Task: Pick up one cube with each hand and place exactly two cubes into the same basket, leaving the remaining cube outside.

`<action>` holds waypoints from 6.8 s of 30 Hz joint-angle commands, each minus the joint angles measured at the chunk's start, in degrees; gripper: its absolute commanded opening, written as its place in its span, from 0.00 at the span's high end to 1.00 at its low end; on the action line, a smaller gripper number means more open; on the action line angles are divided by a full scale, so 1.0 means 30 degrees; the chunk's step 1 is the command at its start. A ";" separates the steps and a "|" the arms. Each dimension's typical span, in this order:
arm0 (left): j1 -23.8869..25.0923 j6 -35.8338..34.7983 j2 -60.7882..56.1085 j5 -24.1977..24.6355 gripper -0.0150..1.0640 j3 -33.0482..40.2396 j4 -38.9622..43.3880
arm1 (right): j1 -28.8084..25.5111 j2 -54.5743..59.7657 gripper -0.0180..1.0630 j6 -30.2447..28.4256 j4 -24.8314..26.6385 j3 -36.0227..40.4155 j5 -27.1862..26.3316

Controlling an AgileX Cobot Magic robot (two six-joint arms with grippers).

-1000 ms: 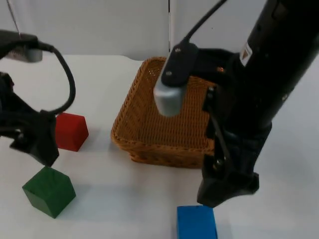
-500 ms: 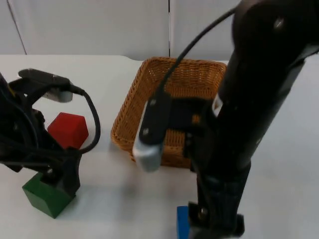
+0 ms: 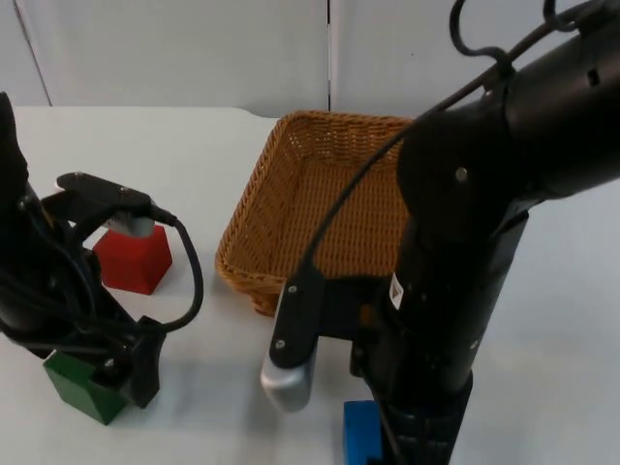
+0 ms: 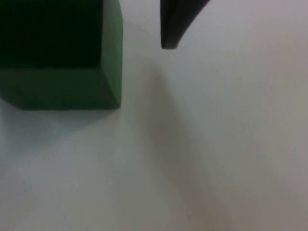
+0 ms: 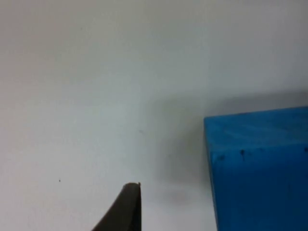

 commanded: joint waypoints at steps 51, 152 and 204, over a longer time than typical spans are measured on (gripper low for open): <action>-0.0079 -0.2012 -0.4550 0.4928 0.99 -0.0026 0.0083 | 0.0077 -0.6550 0.99 0.1289 -0.0714 0.0085 0.1795; -0.3729 -0.2249 -0.0276 -0.1527 0.99 -0.6898 -0.2616 | -0.6847 0.5905 0.99 0.8025 -0.1737 -1.7517 0.3433; -0.4759 -0.0252 0.6001 -0.3546 0.99 -0.9902 -0.2082 | -0.7920 0.9842 0.99 0.8712 0.0846 -1.9400 0.0952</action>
